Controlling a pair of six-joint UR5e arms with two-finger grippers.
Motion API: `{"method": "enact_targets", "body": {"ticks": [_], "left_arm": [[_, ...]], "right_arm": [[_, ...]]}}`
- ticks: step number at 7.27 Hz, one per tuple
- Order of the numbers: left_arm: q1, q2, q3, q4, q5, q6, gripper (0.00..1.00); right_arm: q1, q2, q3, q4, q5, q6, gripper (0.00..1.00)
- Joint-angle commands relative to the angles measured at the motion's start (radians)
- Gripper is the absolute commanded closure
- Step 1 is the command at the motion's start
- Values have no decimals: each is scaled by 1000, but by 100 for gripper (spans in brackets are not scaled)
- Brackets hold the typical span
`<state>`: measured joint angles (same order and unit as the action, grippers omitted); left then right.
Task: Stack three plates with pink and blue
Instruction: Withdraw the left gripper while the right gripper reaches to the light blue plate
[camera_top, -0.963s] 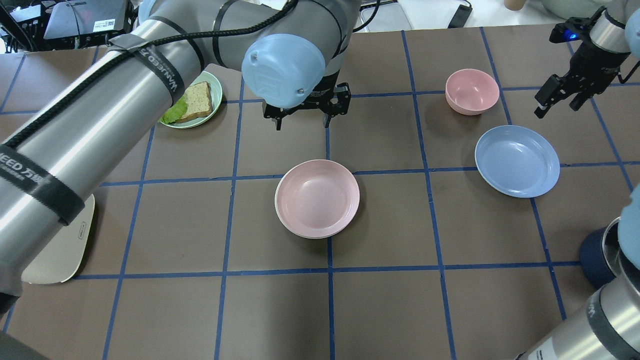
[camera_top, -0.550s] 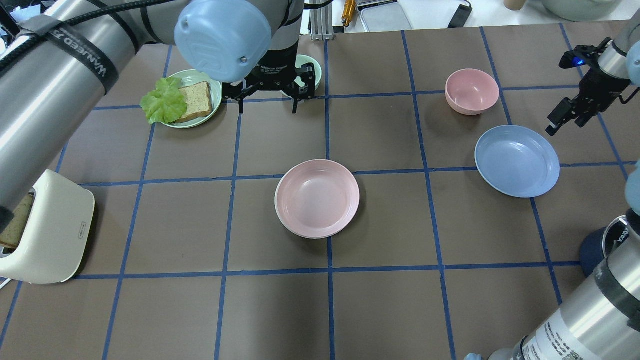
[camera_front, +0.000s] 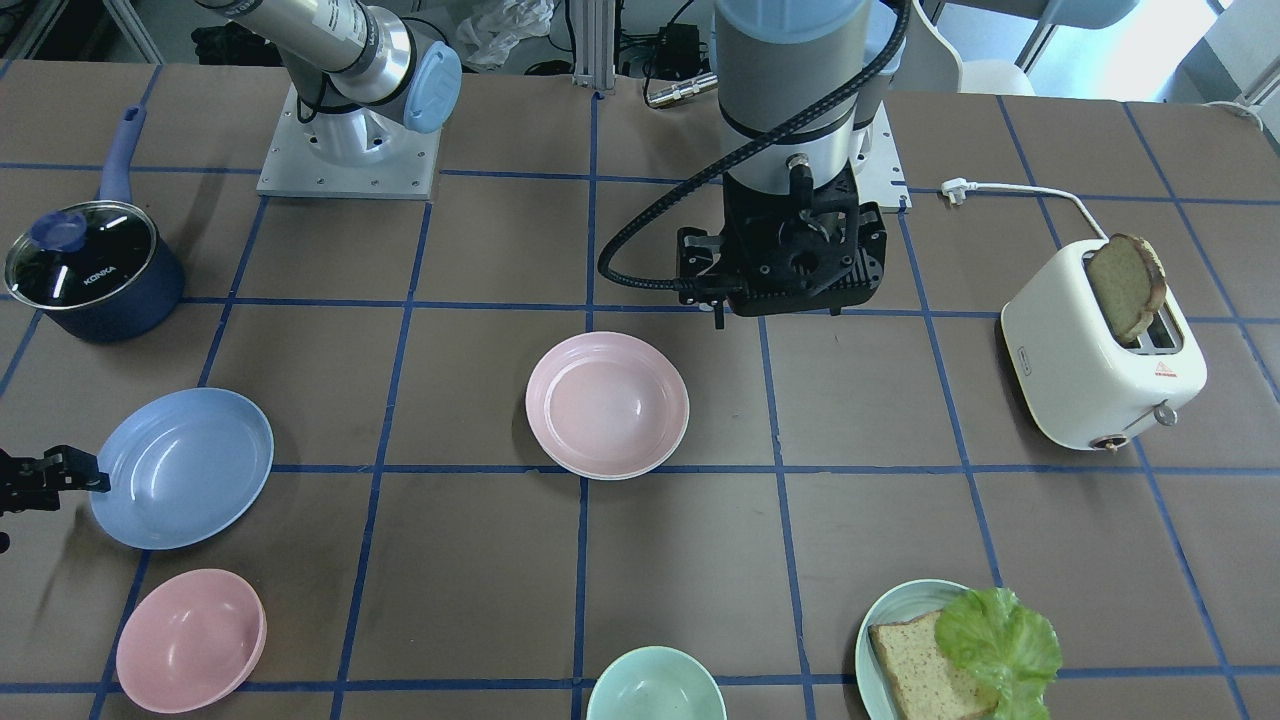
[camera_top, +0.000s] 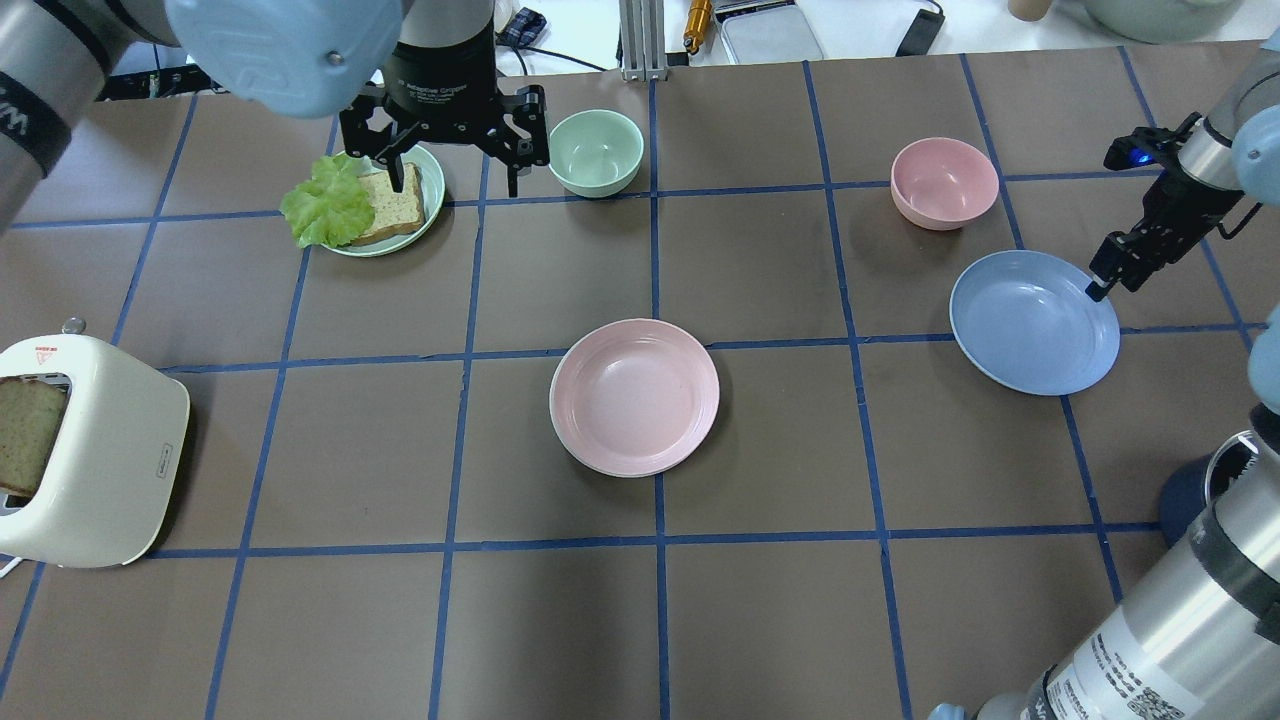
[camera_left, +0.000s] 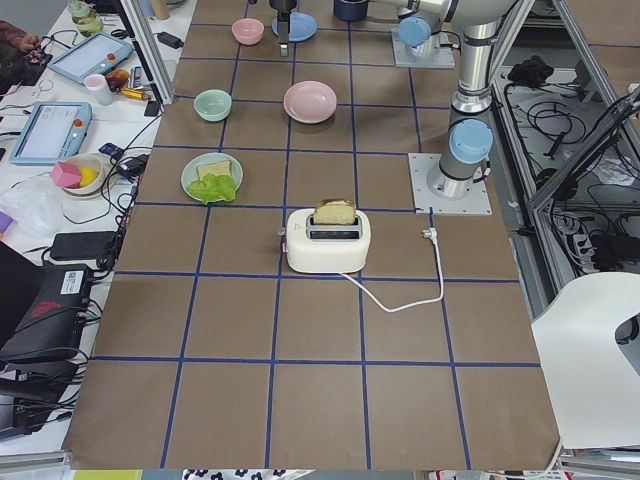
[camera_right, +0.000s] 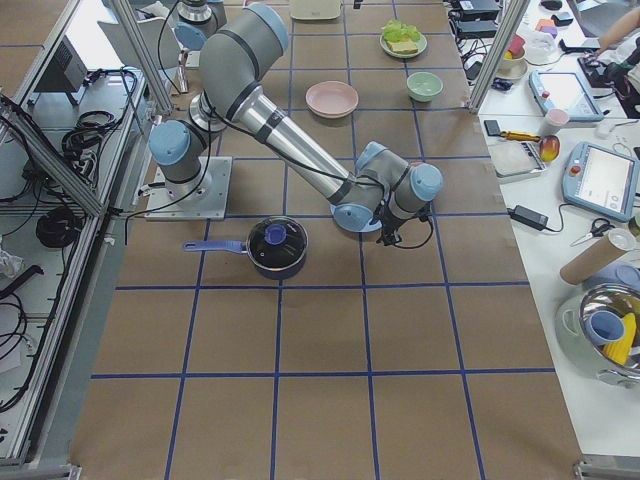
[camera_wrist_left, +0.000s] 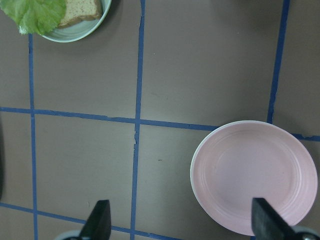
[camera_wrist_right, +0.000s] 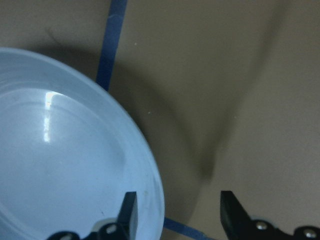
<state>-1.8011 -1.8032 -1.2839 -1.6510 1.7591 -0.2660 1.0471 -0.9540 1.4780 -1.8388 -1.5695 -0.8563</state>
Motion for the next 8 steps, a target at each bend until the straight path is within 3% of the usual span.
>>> {"method": "enact_targets", "body": {"ticks": [1,3,4,5,6,7,8], "left_arm": [[51,44,0,-32,-41,72,0],[94,91,0,-91,-58,115,0],[133,110,0,-95,-123,167,0],[159,123,0,-110,-142,188,0],[166,134,0,-110,-151,214,0],[173,142,2,-110,-236,275,0],[175,140,-2,-110,-257,281,0]], "right_arm": [[-1,1,18,-2,0,-4,57],[-1,0,16,12,3,3,92],[-1,-3,15,19,8,6,100],[-1,-5,2,39,8,3,100],[1,-15,-14,121,12,8,100],[8,-26,-54,200,14,8,100],[11,-23,-109,304,31,6,100]]}}
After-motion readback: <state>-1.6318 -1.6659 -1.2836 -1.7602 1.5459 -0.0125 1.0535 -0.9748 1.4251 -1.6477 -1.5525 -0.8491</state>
